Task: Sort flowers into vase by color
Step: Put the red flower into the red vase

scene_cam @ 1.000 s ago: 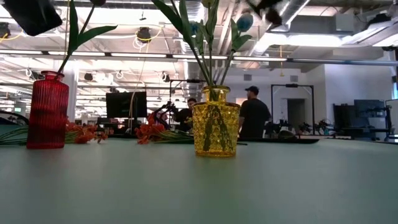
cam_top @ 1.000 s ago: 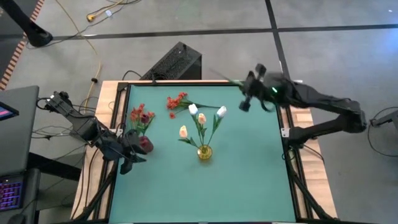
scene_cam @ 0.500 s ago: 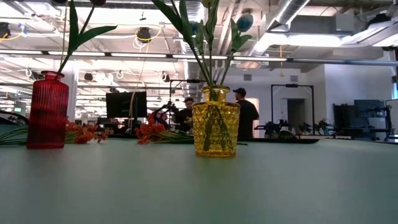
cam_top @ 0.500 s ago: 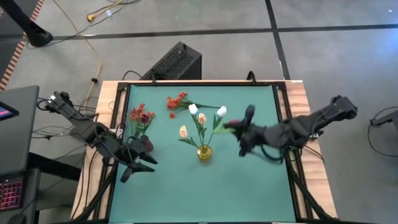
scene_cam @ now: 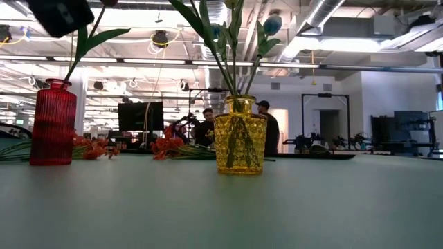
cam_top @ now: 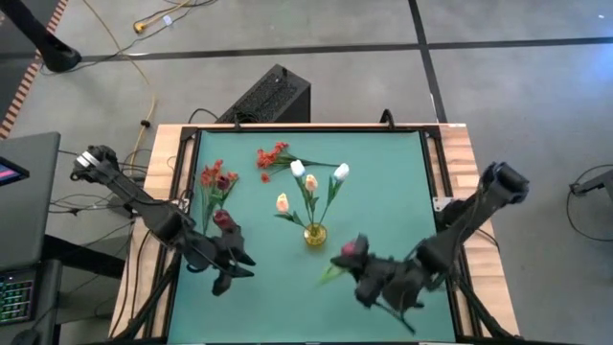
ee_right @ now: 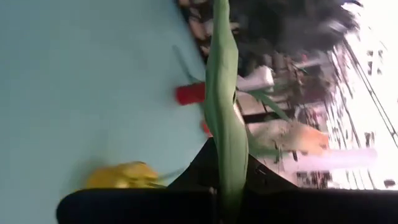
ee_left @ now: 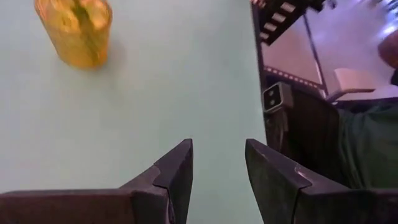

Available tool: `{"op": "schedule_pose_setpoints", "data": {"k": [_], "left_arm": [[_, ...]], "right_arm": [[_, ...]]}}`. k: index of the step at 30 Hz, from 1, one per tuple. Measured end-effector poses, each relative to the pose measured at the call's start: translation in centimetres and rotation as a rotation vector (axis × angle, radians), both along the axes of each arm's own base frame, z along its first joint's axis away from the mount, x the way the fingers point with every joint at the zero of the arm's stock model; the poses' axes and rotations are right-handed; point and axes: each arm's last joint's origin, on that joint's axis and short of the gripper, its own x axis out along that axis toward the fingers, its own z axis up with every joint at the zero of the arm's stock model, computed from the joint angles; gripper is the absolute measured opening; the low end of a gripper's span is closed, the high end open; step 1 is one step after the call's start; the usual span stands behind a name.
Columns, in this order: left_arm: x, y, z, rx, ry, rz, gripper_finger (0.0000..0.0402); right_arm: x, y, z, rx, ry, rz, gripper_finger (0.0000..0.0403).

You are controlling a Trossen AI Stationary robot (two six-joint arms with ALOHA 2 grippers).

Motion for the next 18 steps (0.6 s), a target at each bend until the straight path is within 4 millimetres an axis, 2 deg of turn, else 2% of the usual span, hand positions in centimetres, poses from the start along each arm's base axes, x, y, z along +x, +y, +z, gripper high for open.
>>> {"op": "schedule_pose_setpoints", "data": {"k": [3, 8, 13, 18], "left_arm": [[0.7, -0.6, -1.0, -0.022, 0.047, -0.002, 0.0134], [1.6, -1.5, -2.0, -0.098, 0.092, -0.031, 0.0134], [2.9, -2.5, -2.8, -0.172, 0.075, -0.006, 0.0134], [4.5, -3.6, -4.4, -0.277, 0.083, 0.054, 0.013]], "right_arm": [[0.3, 1.9, -2.7, -0.061, 0.057, 0.026, 0.0032], [1.0, 3.7, -6.6, -0.149, 0.109, 0.009, 0.0032], [2.2, 4.2, -10.1, -0.171, 0.14, -0.045, 0.0032], [3.3, 4.1, -13.3, -0.223, 0.176, -0.08, 0.0032]]}}
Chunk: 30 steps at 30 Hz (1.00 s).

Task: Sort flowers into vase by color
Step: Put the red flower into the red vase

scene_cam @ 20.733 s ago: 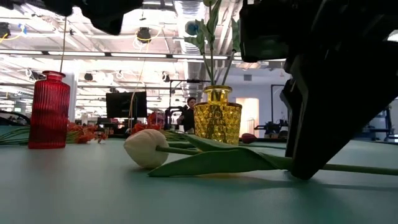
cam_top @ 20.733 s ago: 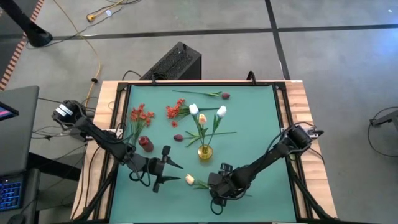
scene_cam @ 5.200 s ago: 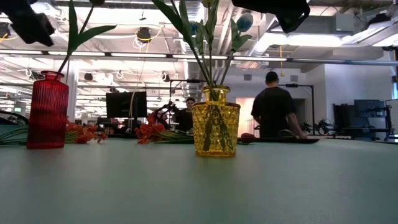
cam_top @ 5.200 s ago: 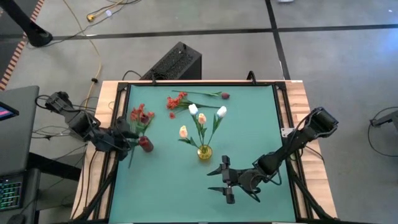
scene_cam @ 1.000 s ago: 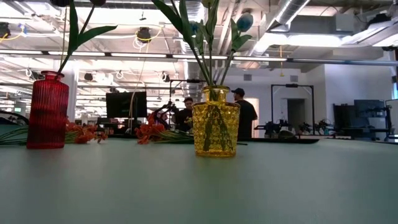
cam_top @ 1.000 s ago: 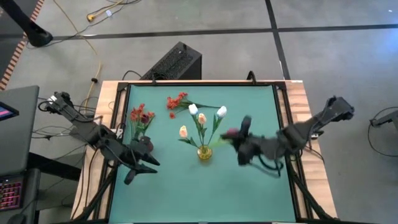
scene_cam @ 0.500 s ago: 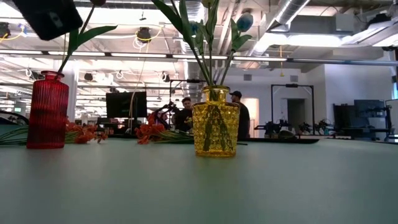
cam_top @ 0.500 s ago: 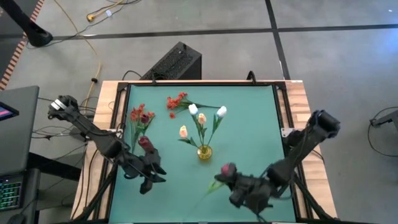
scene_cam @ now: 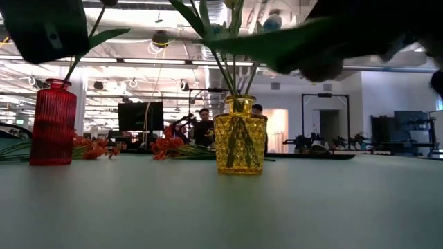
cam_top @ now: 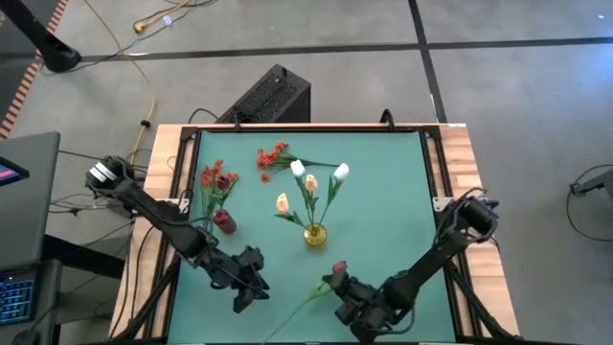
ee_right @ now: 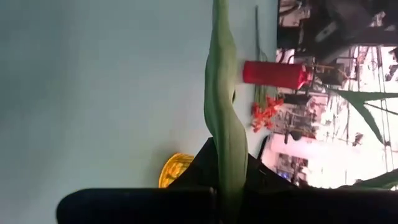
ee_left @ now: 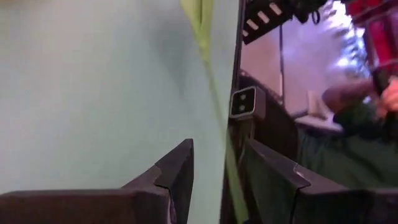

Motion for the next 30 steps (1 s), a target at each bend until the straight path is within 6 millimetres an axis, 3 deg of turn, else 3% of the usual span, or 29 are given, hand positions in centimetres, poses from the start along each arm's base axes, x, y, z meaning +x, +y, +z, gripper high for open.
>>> {"op": "schedule_pose_setpoints", "data": {"k": [5, 14, 30], "left_arm": [[1.6, -1.1, -2.9, -0.055, 0.057, 0.057, 0.0121], [3.6, -2.6, -6.4, -0.06, -0.009, 0.024, 0.0114], [4.3, -3.0, -6.1, -0.032, -0.154, -0.003, 0.0114]], "right_arm": [[0.5, 0.4, -1.2, -0.024, -0.048, -0.026, 0.0032], [0.7, 0.4, -1.1, 0.01, -0.075, -0.044, 0.0032], [0.5, 0.6, -1.1, 0.075, -0.097, -0.069, 0.0032]]}}
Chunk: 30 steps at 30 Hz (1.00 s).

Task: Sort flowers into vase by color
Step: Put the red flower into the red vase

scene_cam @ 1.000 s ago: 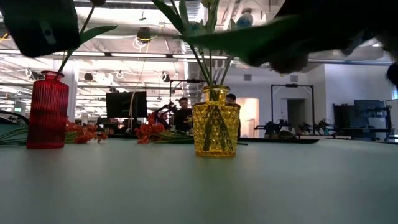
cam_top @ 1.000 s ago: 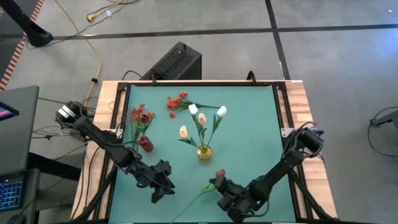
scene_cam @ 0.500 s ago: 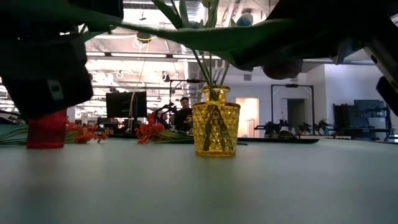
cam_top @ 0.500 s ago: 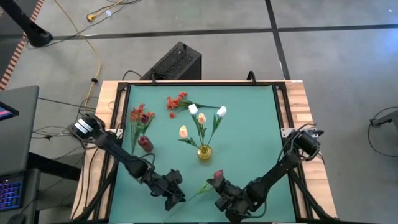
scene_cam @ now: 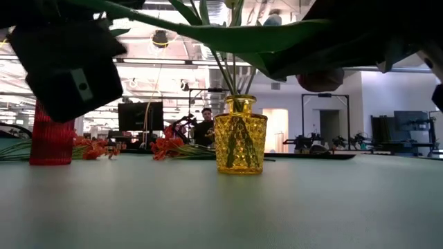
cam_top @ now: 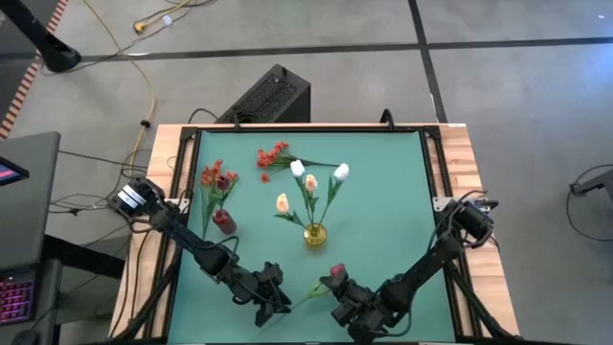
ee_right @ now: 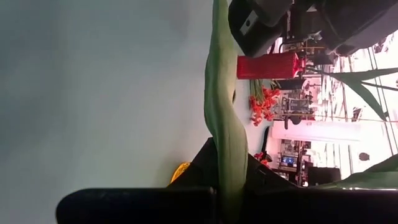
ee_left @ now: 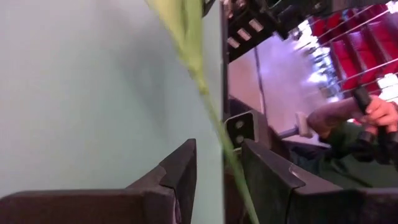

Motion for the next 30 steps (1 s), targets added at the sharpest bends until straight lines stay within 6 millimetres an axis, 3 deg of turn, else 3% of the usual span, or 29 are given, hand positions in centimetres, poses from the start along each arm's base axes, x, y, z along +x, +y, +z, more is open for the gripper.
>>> {"op": "schedule_pose_setpoints", "data": {"k": [30], "left_arm": [[0.1, 0.3, -0.3, -0.12, 0.094, 0.103, 0.0114]], "right_arm": [[0.9, -1.1, 0.1, -0.07, 0.016, -0.015, 0.0032]]}}
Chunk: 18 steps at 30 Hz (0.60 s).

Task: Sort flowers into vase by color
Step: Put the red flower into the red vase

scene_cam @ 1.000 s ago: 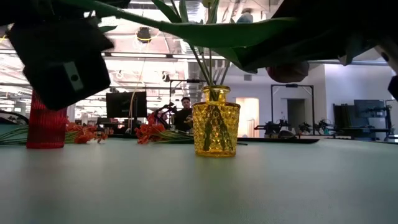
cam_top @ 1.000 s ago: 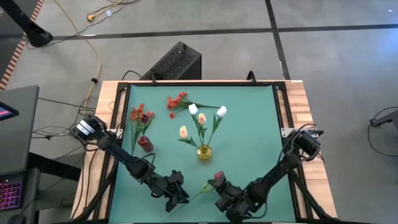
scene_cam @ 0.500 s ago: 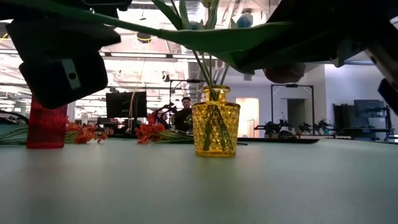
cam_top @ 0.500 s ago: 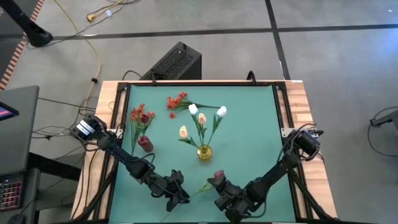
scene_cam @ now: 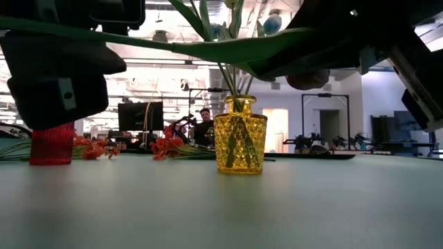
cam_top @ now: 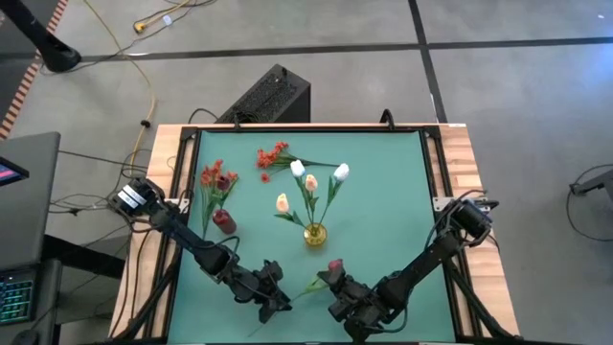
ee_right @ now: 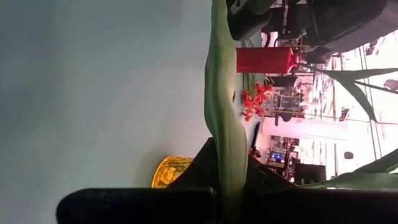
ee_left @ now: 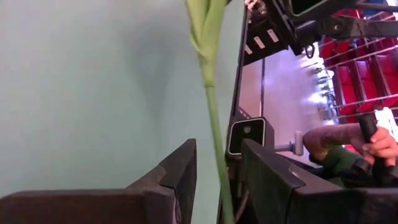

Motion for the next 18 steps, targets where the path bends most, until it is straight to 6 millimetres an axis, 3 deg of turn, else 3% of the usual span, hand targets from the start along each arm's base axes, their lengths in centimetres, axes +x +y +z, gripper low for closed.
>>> {"op": "schedule_pose_setpoints", "data": {"k": [6, 18], "left_arm": [[0.3, 0.4, 0.0, -0.014, 0.011, -0.007, 0.0101], [0.7, 1.1, 0.0, -0.026, 0.022, -0.051, 0.0005]], "right_arm": [[0.1, -0.1, 0.1, -0.028, 0.011, 0.012, 0.0032], [0.8, -0.4, 0.2, -0.041, 0.018, 0.03, 0.0032]]}}
